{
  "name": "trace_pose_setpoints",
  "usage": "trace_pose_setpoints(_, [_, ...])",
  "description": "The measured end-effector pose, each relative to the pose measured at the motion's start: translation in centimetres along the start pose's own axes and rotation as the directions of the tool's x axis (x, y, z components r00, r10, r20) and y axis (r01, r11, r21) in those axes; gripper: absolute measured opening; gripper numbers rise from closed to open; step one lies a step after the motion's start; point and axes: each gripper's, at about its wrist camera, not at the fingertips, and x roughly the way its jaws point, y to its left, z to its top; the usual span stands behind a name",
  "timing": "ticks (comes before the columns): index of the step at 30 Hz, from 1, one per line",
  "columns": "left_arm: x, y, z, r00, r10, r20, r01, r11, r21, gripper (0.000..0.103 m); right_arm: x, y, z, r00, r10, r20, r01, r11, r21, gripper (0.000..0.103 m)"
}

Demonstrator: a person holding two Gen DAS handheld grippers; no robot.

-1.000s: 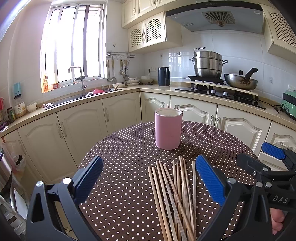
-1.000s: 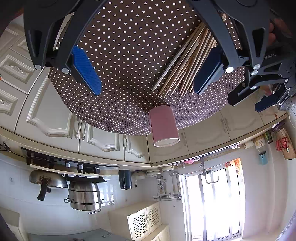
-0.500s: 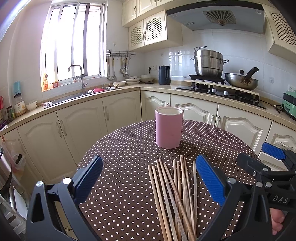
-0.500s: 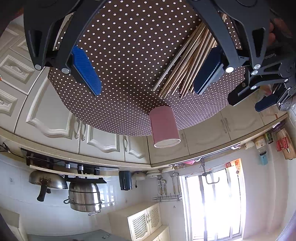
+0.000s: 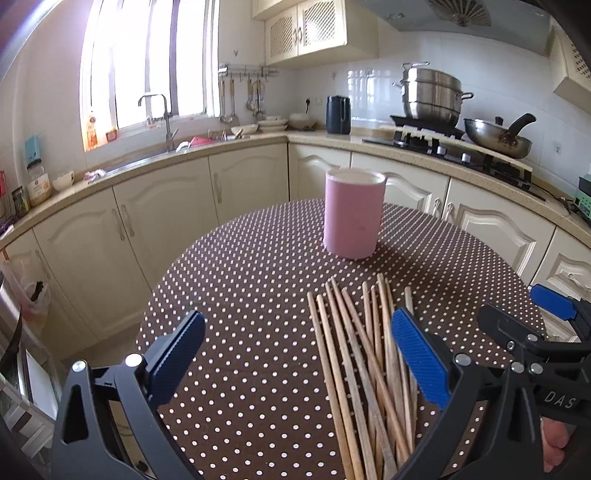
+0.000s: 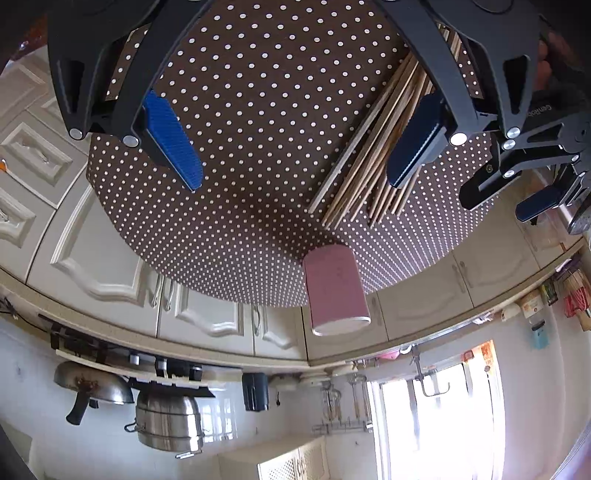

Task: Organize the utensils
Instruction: 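Grasp one wooden chopstick with the right gripper while the left gripper grasps another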

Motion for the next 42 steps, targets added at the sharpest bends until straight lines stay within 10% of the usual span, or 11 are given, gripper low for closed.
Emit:
trace_pose_setpoints(26, [5.5,4.0,-2.4,0.982,0.001,-0.189,-0.016,0.997,-0.076,0.099,8.2,3.8,-2.0,0.939,-0.171,-0.297,0.148,0.984,-0.098,0.095])
trace_pose_setpoints(35, [6.5,3.3,-2.4,0.975,-0.007,-0.220,-0.007,0.998,-0.062,0.099,7.6,5.0,-2.3,0.963,-0.039,-0.265,0.002,0.991,-0.137,0.017])
trace_pose_setpoints(42, [7.6,1.7,-2.3,0.965,0.029,-0.260,-0.036,0.999,-0.020,0.099,7.1,2.1,-1.9,0.961,0.036,-0.274,-0.046,0.998,-0.033,0.007])
